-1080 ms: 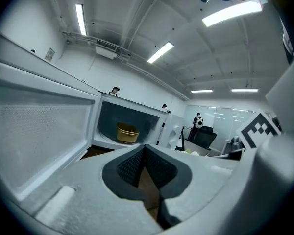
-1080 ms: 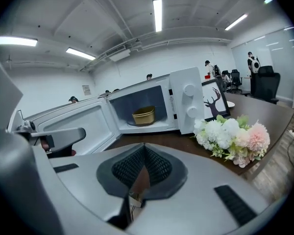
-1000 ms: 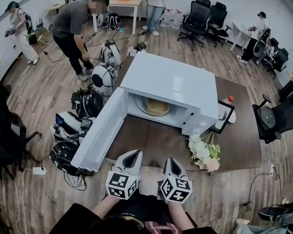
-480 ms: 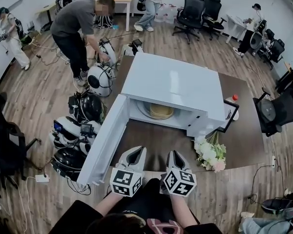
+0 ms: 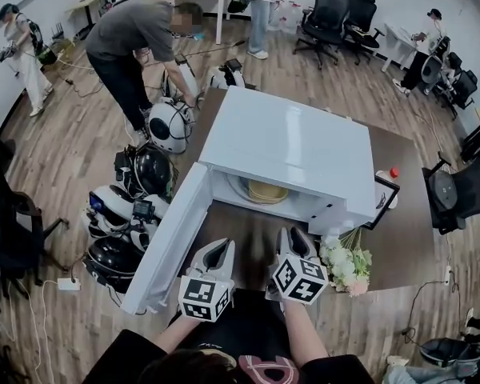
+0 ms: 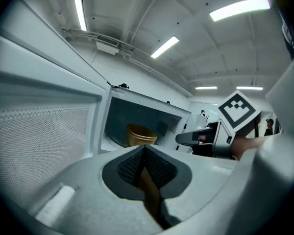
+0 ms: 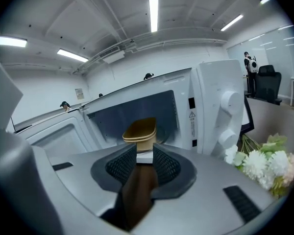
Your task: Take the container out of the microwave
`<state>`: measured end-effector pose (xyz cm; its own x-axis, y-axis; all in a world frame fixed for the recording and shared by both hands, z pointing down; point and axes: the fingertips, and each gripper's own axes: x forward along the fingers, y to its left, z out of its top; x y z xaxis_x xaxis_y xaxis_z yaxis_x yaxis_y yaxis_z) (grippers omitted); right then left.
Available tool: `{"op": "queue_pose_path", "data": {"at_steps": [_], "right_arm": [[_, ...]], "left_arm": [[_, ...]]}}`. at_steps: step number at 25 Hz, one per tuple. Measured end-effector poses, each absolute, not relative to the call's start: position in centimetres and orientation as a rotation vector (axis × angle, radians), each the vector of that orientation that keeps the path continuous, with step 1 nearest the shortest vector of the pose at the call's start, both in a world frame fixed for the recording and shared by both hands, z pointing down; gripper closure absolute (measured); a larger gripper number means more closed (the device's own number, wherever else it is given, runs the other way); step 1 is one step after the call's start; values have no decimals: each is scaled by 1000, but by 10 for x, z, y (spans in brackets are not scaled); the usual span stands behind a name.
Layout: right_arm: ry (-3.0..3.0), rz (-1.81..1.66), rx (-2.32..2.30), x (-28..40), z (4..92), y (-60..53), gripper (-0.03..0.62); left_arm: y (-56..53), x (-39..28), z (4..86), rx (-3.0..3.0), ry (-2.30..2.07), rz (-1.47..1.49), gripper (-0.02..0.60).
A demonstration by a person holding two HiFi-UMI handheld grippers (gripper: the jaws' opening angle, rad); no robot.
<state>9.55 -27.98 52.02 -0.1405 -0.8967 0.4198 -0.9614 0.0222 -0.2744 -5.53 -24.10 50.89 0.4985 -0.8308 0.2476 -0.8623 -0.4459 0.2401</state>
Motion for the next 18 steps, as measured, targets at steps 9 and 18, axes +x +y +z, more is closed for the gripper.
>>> {"op": "queue_pose_path", "data": {"at_steps": [9,18], "right_arm": [[-2138,754,1938,98,523,-343,432],[-2047,756,1961,105,539,-395,428]], "left_arm": [[-268,-47,508,2397,-1439,132,572],[-287,-59,519,2309,-1521,156,572]]}}
